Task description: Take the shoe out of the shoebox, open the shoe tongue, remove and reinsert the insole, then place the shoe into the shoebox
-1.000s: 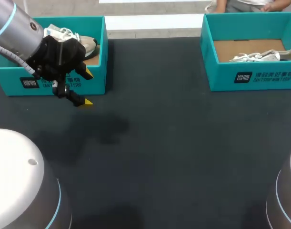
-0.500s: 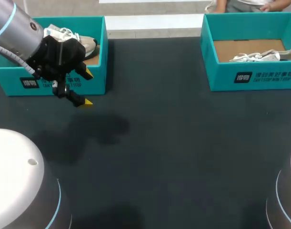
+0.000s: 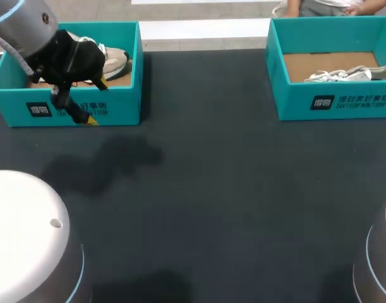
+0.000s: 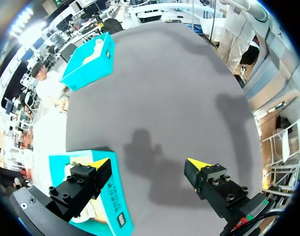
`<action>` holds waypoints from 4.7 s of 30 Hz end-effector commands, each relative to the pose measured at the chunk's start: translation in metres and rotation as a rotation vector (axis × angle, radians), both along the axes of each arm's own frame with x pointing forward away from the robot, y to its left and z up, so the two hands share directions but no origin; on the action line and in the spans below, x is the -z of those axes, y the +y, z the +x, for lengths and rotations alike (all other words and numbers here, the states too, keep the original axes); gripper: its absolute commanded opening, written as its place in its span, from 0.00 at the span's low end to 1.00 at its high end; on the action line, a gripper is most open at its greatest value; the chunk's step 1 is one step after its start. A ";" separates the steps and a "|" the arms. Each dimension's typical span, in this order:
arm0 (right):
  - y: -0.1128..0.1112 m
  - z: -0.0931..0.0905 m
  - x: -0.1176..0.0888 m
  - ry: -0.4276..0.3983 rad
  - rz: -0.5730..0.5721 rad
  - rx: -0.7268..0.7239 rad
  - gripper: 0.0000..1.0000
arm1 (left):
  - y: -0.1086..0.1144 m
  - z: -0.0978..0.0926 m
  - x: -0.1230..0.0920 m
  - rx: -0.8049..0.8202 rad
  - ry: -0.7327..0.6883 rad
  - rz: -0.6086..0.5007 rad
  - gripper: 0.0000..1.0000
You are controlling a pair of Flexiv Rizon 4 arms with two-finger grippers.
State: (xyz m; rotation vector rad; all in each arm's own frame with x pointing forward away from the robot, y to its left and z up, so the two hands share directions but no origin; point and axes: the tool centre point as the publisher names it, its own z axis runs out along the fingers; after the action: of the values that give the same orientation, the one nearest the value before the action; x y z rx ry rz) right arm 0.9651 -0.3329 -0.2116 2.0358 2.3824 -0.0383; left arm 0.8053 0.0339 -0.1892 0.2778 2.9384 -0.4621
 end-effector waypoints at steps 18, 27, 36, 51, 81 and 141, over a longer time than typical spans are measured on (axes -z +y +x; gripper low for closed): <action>0.000 -0.001 0.000 -0.003 -0.001 0.001 1.00 | 0.015 0.050 -0.010 0.075 0.025 0.094 1.00; 0.000 -0.001 0.000 -0.003 -0.001 0.001 1.00 | 0.038 0.088 0.000 0.389 -0.128 0.200 1.00; 0.000 -0.001 0.000 -0.003 -0.001 0.001 1.00 | 0.047 0.116 0.014 0.730 -0.139 0.475 1.00; 0.000 -0.001 0.000 -0.003 -0.001 0.001 1.00 | 0.047 0.118 0.016 0.743 -0.138 0.555 1.00; 0.000 -0.001 0.000 -0.003 -0.001 0.001 1.00 | 0.135 0.264 0.039 1.054 -0.212 0.549 1.00; 0.000 -0.001 0.000 -0.003 -0.001 0.001 1.00 | 0.226 0.381 0.087 1.230 -0.091 0.625 0.67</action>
State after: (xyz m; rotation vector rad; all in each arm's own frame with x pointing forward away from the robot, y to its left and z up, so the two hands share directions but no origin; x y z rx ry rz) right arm 0.9650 -0.3328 -0.2116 2.0360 2.3821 -0.0382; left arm 1.1714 0.2580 -0.2739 2.0671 2.3247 0.4378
